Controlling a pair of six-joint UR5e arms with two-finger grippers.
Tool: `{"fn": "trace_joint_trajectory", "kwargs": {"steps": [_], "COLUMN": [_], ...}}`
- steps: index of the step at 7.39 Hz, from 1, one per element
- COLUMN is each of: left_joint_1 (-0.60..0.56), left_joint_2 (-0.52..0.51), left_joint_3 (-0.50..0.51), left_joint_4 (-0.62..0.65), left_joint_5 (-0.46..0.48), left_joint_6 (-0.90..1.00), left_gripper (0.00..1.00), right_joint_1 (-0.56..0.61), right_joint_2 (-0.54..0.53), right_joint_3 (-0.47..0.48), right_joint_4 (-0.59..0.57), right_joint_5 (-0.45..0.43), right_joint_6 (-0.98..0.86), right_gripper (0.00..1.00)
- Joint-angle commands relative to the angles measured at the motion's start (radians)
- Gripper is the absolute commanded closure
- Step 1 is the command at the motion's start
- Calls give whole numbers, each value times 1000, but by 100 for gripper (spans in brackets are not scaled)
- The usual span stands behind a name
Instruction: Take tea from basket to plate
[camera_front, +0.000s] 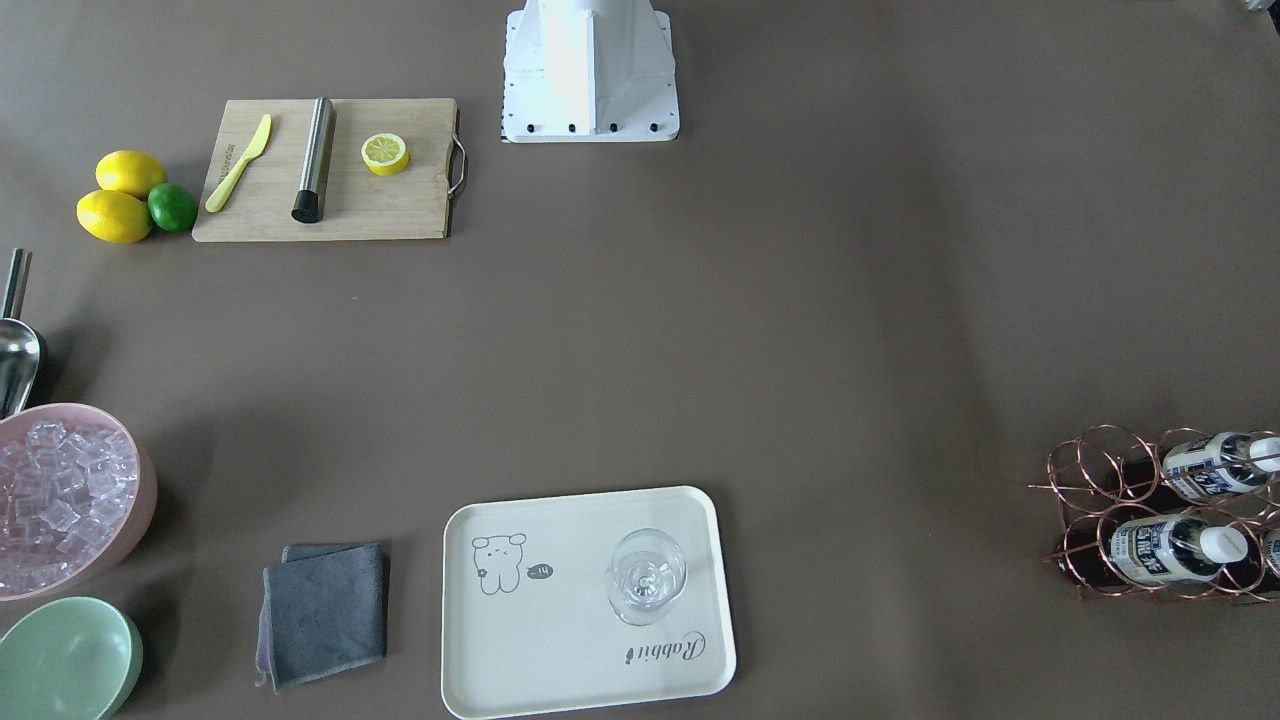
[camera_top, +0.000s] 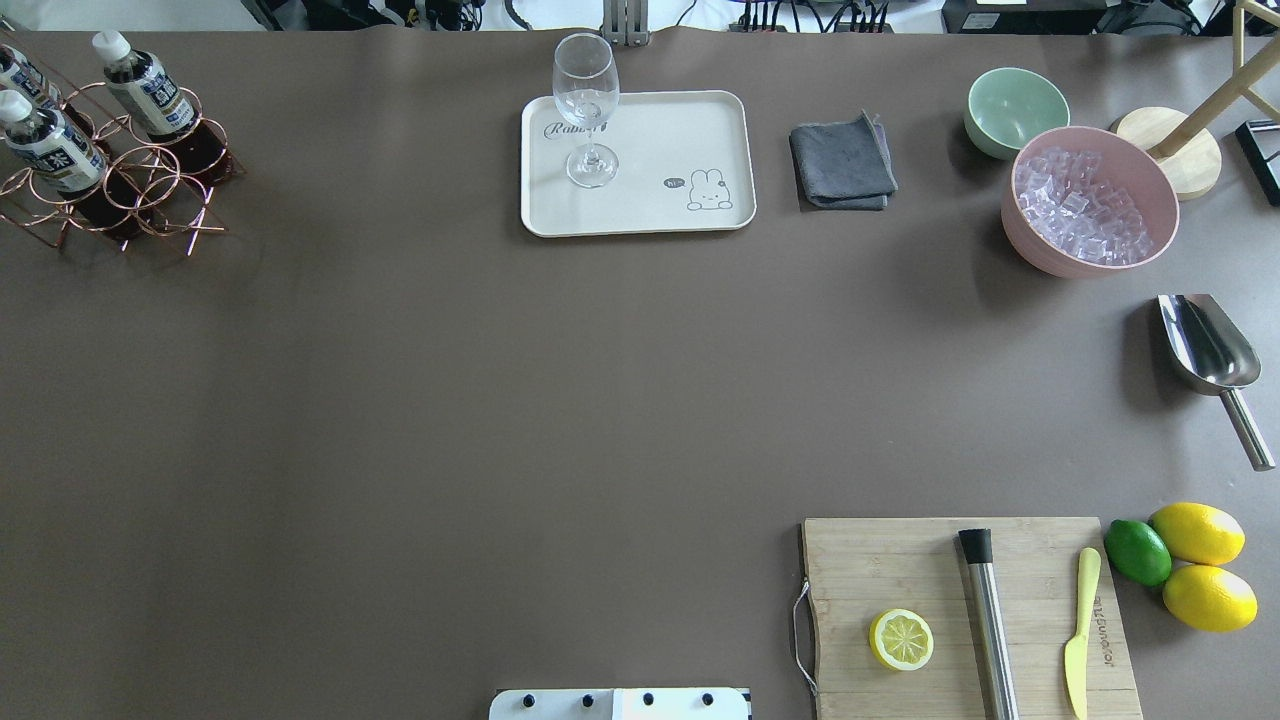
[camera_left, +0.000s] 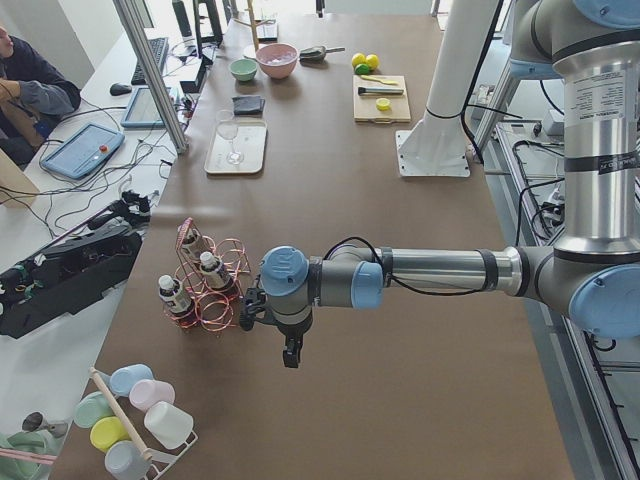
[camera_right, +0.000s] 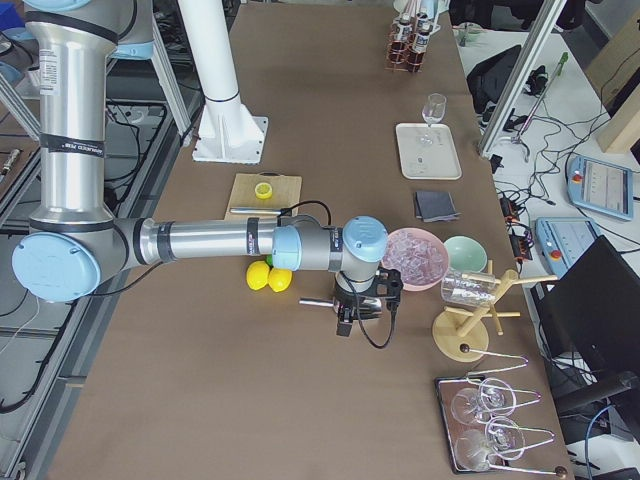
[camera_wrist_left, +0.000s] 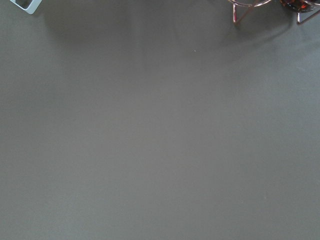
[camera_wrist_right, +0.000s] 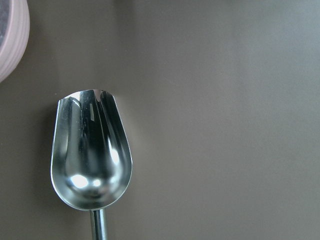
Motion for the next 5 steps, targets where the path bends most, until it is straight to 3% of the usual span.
{"fn": "trace_joint_trajectory", "kwargs": {"steps": [1, 5], "left_joint_1": [-5, -14], "left_joint_2": [3, 1], "left_joint_3": [-4, 0], "left_joint_4": [-3, -3], "left_joint_5": [1, 0], "left_joint_6": [0, -2], "left_gripper": [2, 2], "right_joint_1": [0, 0], "right_joint_2": [-1, -1], "right_joint_3": [0, 0], "right_joint_4": [0, 0], "right_joint_5": [0, 0], "right_joint_6": [0, 0], "right_gripper": [0, 0]}}
